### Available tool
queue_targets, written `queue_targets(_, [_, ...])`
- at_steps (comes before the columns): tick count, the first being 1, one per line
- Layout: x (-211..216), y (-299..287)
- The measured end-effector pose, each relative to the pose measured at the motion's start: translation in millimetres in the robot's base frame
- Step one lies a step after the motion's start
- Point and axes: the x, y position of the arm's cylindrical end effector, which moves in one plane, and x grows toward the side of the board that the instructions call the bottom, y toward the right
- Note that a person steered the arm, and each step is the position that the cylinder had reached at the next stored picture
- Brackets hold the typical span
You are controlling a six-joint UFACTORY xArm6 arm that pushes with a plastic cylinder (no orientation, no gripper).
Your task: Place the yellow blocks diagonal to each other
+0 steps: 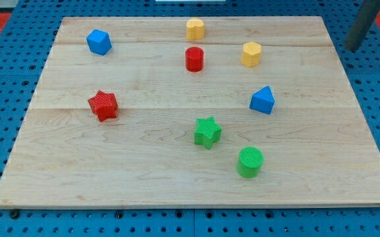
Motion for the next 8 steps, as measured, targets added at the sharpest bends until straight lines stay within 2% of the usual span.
queue_targets(1, [68,-80])
queue_targets(2, [73,-153])
queue_targets(3, [53,-198])
queue_targets(4, [26,-208])
queue_targets(5, [-3,-207])
queue_targets(6, [-9,-171])
queue_targets(7, [-11,-210])
queue_targets(8, [-15,-297])
